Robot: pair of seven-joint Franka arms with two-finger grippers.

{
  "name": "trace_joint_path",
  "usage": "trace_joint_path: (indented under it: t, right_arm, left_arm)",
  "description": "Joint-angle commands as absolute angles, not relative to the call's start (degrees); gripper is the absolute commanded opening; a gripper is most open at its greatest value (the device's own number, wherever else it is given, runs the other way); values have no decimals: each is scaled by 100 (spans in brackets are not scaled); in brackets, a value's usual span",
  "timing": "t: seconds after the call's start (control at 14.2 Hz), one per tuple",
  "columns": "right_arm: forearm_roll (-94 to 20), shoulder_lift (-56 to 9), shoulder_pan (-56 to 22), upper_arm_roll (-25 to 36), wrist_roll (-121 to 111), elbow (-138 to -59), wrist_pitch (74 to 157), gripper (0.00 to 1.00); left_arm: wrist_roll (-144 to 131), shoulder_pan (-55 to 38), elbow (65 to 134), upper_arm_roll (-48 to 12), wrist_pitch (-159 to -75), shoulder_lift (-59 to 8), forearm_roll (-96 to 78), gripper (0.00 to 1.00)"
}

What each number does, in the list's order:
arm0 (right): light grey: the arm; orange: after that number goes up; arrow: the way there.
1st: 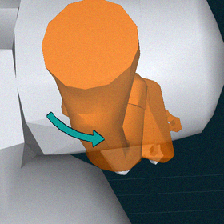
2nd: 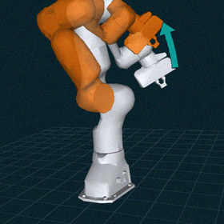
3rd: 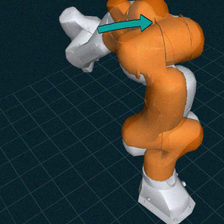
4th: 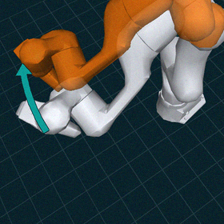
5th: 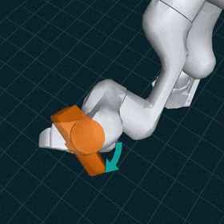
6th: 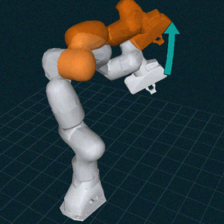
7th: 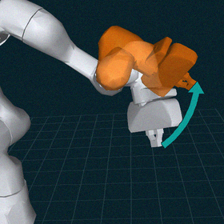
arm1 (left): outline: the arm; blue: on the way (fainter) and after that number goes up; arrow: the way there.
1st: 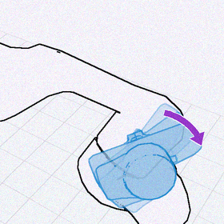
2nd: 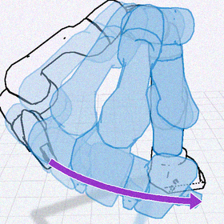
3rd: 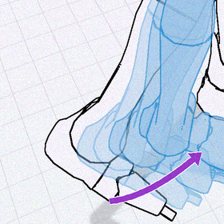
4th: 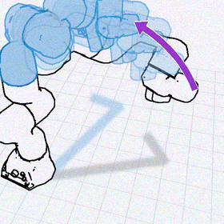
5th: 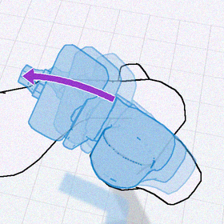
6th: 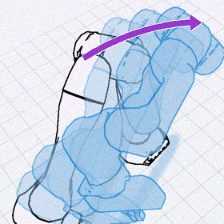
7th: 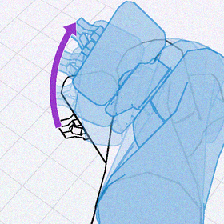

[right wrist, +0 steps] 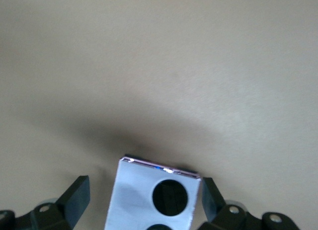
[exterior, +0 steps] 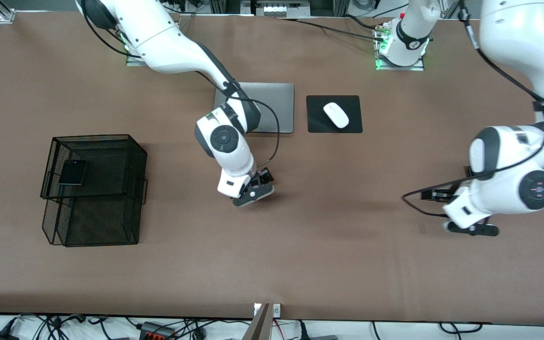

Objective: Place phones with both arms
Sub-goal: 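Grasp the white phone with the right gripper while the left gripper withdraws, then grasp the tall black smartphone with the left gripper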

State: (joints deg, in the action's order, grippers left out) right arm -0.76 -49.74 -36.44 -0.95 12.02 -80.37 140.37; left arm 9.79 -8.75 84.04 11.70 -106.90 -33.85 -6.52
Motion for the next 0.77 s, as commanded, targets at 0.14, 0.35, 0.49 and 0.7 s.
trace_joint_path:
  t: [0.14,0.35,0.49,0.7]
  right_arm:
    - [-79,-5106,-3744,0,1310,-7893,13869,100]
    - [-26,-5133,-3735,9,1310,-7901,13843,100]
    - [-26,-5168,-3735,17,1310,-7901,13843,100]
    - [-26,-5185,-3735,9,1371,-7901,13843,100]
  left_arm:
    - [2116,86,9069,993,-11485,-3208,-501,100]
    - [2697,210,9596,1054,-12083,-3164,-518,100]
    - [2908,447,10052,1063,-12740,-3129,-536,100]
    - [3102,650,10468,1063,-13412,-3120,-545,100]
